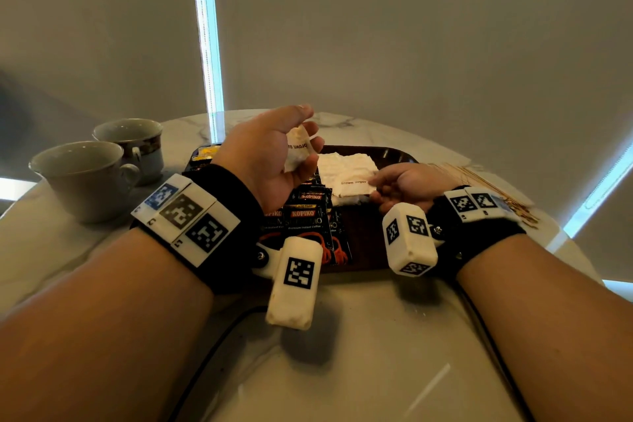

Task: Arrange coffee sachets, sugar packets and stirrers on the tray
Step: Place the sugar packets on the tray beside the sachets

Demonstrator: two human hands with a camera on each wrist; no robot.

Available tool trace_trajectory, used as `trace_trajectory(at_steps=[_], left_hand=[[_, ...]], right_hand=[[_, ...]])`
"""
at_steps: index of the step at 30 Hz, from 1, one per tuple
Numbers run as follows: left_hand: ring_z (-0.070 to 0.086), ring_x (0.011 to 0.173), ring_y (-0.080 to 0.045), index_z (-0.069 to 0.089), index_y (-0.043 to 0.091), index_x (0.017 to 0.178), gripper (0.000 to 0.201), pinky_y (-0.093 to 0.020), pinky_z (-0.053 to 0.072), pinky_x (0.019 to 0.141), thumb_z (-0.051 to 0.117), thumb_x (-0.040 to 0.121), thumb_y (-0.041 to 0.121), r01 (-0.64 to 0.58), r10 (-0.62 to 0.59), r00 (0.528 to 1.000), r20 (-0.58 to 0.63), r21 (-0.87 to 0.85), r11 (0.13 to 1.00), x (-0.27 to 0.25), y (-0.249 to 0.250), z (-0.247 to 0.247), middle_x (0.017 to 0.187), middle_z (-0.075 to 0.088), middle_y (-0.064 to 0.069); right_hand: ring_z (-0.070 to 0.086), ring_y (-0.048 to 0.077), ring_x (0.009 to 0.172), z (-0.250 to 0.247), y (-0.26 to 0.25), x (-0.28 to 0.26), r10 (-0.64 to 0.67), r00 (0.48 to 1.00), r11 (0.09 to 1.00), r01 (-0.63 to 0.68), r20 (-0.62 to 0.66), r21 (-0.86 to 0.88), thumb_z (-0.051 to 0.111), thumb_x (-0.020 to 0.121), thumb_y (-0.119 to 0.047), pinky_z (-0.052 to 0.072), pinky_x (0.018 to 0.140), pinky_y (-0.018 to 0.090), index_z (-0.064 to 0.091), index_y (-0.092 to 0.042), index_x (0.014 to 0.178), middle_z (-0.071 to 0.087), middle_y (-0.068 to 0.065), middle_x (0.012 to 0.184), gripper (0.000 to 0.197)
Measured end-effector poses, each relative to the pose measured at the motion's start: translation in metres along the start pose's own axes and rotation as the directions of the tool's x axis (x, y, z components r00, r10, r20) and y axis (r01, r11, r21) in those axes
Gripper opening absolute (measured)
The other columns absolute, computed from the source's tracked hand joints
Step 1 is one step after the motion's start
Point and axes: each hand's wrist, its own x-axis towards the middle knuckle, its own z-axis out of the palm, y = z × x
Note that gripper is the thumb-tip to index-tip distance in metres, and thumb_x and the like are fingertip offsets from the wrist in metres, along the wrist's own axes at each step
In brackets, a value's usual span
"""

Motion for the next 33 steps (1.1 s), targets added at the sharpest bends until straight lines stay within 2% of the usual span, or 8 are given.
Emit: trace_trajectory(at_steps=[5, 9, 12, 18, 22, 27, 30, 33], left_hand=[[0.064, 0.074, -0.015, 0.064, 0.012, 0.109, 0.017, -0.022, 0.05, 0.048, 0.067, 0.097, 0.023, 0.01, -0.01, 1.0, -0.001, 0.009, 1.0, -0.0006, 0.0003, 0.0002, 0.094, 0.065, -0.003], [0.064, 0.075, -0.015, 0.064, 0.012, 0.107, 0.015, -0.021, 0.05, 0.049, 0.066, 0.097, 0.023, 0.012, -0.012, 1.0, -0.001, 0.012, 1.0, -0.0016, 0.001, 0.0012, 0.093, 0.065, -0.003], [0.063, 0.074, -0.014, 0.064, 0.012, 0.105, 0.013, -0.021, 0.05, 0.048, 0.066, 0.097, 0.023, 0.012, -0.012, 1.0, 0.0, 0.01, 1.0, -0.002, 0.0007, 0.0016, 0.092, 0.064, -0.003], [0.063, 0.072, -0.013, 0.064, 0.013, 0.101, 0.009, -0.02, 0.049, 0.048, 0.065, 0.098, 0.022, 0.014, -0.015, 1.0, 0.008, 0.01, 1.0, -0.0024, 0.0007, 0.0019, 0.089, 0.064, -0.002], [0.063, 0.074, -0.013, 0.064, 0.013, 0.1, 0.01, -0.02, 0.05, 0.048, 0.066, 0.098, 0.022, 0.013, -0.013, 1.0, 0.005, 0.013, 1.0, -0.0021, 0.0, 0.0014, 0.09, 0.064, -0.003], [0.064, 0.073, -0.014, 0.064, 0.012, 0.106, 0.014, -0.021, 0.05, 0.048, 0.066, 0.097, 0.022, 0.015, -0.015, 1.0, 0.001, 0.001, 1.0, -0.0013, -0.0005, 0.0003, 0.092, 0.064, -0.004], [0.064, 0.072, -0.013, 0.064, 0.012, 0.108, 0.015, -0.021, 0.05, 0.047, 0.066, 0.097, 0.022, 0.015, -0.015, 1.0, 0.0, -0.002, 1.0, -0.001, -0.0004, 0.0004, 0.092, 0.064, -0.003], [0.064, 0.072, -0.013, 0.063, 0.012, 0.108, 0.015, -0.021, 0.05, 0.047, 0.066, 0.097, 0.022, 0.021, -0.021, 1.0, 0.005, -0.002, 1.0, -0.001, -0.0007, 0.0003, 0.092, 0.064, -0.003]], right_hand=[[0.063, 0.009, 0.045, 0.0004, -0.0009, -0.001, -0.009, 1.0, 0.994, 0.009, -0.001, -0.108, 0.054, 0.097, -0.001, 0.046, 0.038, 0.018, 0.053, 0.0, 0.132, 0.063, 0.01, 0.074, 0.036], [0.063, 0.008, 0.046, 0.0022, -0.0006, -0.0034, -0.014, 1.0, 0.99, 0.015, 0.009, -0.141, 0.055, 0.097, 0.0, 0.047, 0.039, 0.017, 0.058, -0.005, 0.119, 0.065, 0.009, 0.072, 0.023], [0.067, 0.009, 0.05, 0.0025, -0.0004, -0.0032, -0.001, 1.0, 0.99, 0.005, 0.028, -0.141, 0.056, 0.097, 0.0, 0.047, 0.039, 0.016, 0.06, -0.008, 0.112, 0.067, 0.011, 0.082, 0.018], [0.071, 0.012, 0.057, 0.0018, 0.0005, 0.0031, 0.015, 0.999, 0.985, -0.007, 0.05, -0.173, 0.055, 0.096, 0.002, 0.05, 0.041, 0.017, 0.06, -0.007, 0.12, 0.068, 0.017, 0.107, 0.026], [0.073, 0.014, 0.064, 0.0022, 0.0012, 0.0049, 0.019, 0.999, 0.979, -0.011, 0.034, -0.203, 0.057, 0.095, 0.002, 0.052, 0.043, 0.018, 0.06, -0.009, 0.12, 0.069, 0.018, 0.113, 0.027], [0.069, 0.011, 0.055, 0.0026, 0.0007, 0.0001, 0.024, 1.0, 0.982, -0.021, 0.014, -0.188, 0.06, 0.096, -0.007, 0.047, 0.04, 0.014, 0.063, -0.008, 0.112, 0.071, 0.013, 0.095, 0.017], [0.055, 0.007, 0.049, -0.0006, 0.0012, 0.004, 0.025, 0.999, 0.961, -0.029, -0.021, -0.276, 0.065, 0.094, -0.02, 0.036, 0.04, 0.014, 0.065, -0.012, 0.118, 0.066, 0.004, 0.084, 0.025], [0.044, 0.006, 0.047, -0.0008, 0.0008, 0.0032, 0.021, 0.998, 0.949, -0.039, -0.061, -0.313, 0.069, 0.091, -0.027, 0.033, 0.04, 0.015, 0.068, -0.013, 0.105, 0.057, -0.001, 0.075, 0.02]])
